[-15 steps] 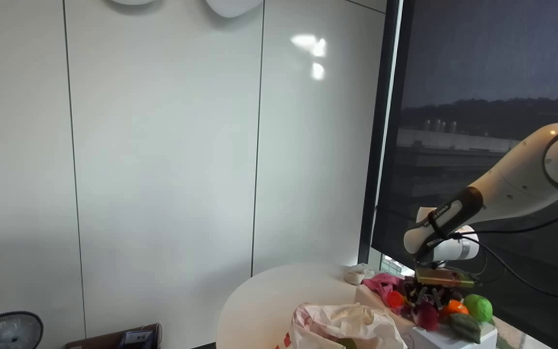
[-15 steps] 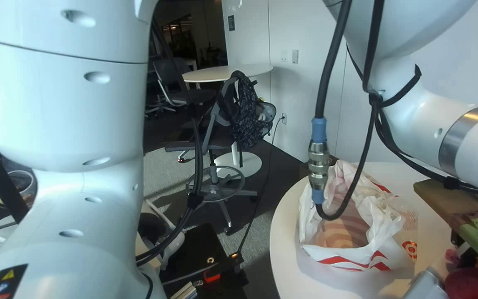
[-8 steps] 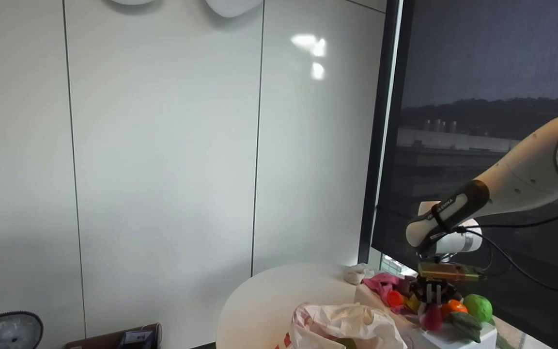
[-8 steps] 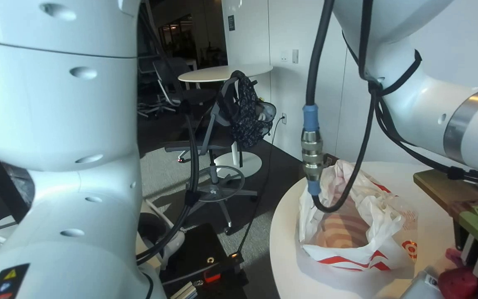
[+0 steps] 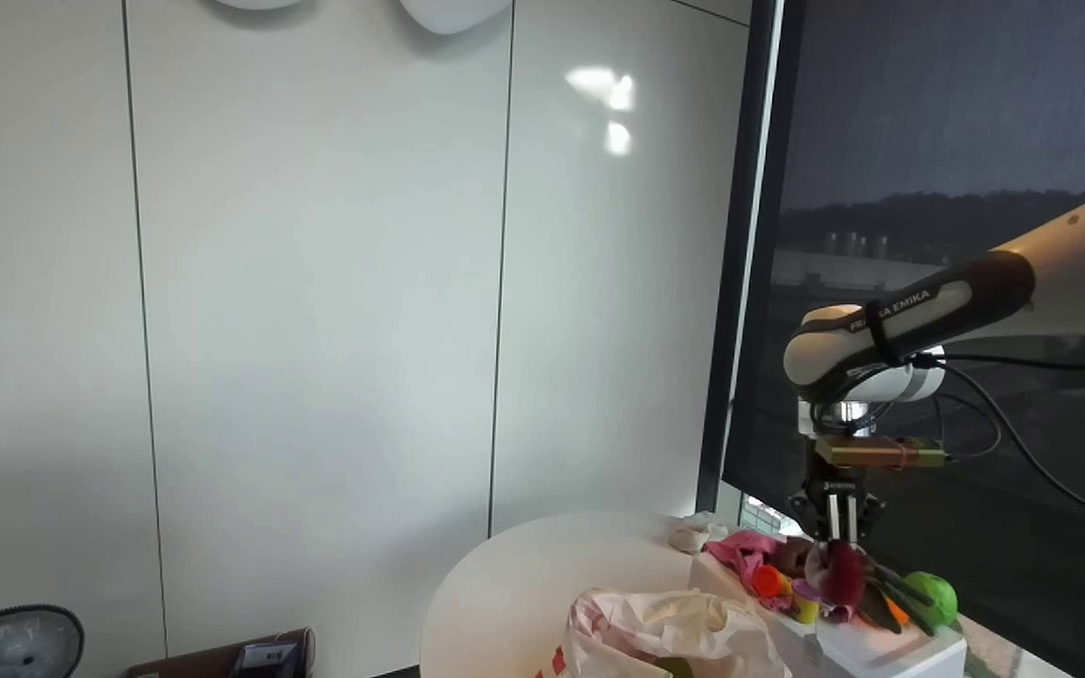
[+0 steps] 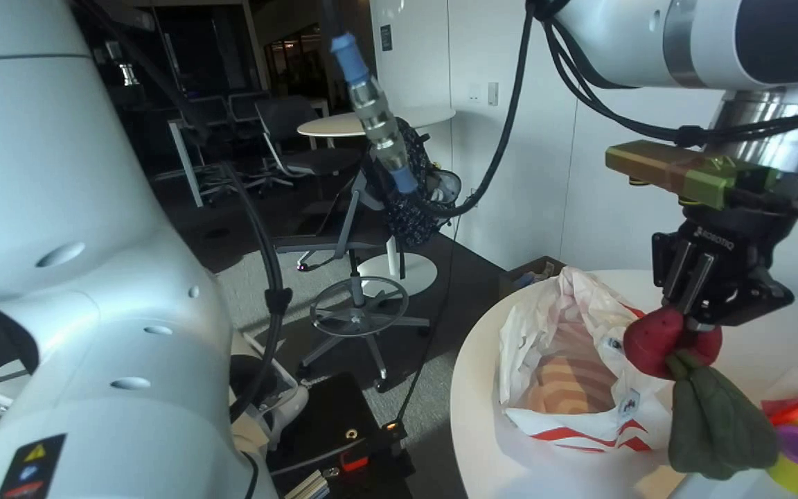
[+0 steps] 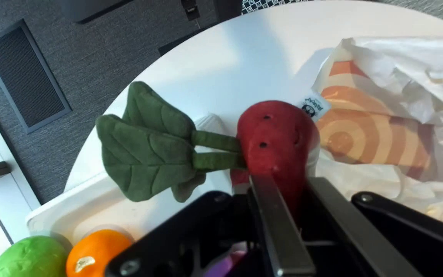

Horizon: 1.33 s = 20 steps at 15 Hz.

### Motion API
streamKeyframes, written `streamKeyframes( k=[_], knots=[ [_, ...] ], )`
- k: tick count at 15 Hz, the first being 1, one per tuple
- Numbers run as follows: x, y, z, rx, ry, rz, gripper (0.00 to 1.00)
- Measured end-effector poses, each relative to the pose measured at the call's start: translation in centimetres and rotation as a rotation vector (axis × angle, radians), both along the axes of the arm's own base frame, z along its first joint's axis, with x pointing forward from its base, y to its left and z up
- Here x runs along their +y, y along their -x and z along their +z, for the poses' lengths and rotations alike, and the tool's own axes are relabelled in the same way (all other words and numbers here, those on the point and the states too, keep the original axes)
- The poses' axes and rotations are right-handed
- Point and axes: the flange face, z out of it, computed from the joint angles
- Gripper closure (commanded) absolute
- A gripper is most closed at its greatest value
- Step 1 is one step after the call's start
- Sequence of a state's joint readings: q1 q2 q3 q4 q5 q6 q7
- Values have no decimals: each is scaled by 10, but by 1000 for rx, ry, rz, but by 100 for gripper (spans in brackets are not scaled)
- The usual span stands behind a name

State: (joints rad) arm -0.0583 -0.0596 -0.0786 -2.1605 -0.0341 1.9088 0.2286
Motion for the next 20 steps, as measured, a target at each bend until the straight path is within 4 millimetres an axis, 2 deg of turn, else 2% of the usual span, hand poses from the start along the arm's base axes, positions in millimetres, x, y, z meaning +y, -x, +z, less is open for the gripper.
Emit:
streamKeyframes(
  k=[2, 4, 7, 10, 13, 17, 18, 19, 20],
  knots=[
    [43, 9, 13, 21, -34, 104, 88],
    [91, 14, 9, 35, -46, 218, 88],
    [153, 14, -18, 25, -41, 353, 88],
    [203, 5, -56, -31, -49, 444, 88],
    [223, -8, -90, -102, -42, 489, 87],
    [219, -23, -129, -154, -30, 511, 87],
    [217, -25, -138, -161, -30, 510, 76],
    [215, -27, -146, -164, -27, 511, 58],
    [213, -29, -154, -169, -25, 513, 52]
  ],
)
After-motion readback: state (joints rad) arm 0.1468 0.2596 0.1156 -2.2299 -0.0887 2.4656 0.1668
